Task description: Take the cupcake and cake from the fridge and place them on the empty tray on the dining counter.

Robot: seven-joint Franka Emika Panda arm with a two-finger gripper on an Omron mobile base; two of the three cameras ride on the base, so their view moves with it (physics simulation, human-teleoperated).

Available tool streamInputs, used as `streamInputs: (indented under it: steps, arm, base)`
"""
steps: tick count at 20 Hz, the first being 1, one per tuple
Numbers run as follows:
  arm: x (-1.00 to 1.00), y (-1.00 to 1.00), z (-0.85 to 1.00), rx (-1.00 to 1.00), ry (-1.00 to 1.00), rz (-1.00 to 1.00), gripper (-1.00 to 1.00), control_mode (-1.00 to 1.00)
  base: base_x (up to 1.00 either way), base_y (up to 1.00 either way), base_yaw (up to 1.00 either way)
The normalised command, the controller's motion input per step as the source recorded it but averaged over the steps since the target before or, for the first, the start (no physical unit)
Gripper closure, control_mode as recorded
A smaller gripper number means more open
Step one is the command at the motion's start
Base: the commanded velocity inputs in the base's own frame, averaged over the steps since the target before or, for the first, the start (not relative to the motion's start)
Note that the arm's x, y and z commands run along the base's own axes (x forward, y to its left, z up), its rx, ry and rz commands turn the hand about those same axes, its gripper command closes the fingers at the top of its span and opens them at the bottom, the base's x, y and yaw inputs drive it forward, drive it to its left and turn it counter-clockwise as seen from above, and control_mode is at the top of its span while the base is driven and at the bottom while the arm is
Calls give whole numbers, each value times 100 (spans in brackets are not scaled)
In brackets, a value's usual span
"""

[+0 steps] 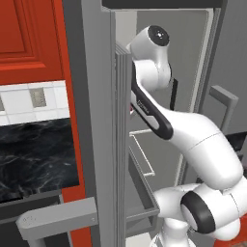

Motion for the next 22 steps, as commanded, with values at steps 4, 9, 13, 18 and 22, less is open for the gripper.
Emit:
streamInputs:
  steps: [4, 9, 13, 18, 22]
  arm:
    - [36, 2, -1, 0, 4, 8, -100, -100]
    - [18, 14, -7, -1, 0, 6, -100, -100]
    - [22, 25, -9, -1, 0, 3, -100, -100]
    - [46, 7, -6, 0, 1, 1, -100, -100]
    - [39, 0, -2, 0, 2, 0, -100, -100]
  base:
    - [0, 0, 0]
    - [0, 0, 0]
    - [0, 0, 0]
    - [0, 0, 0]
    - [0, 0, 0]
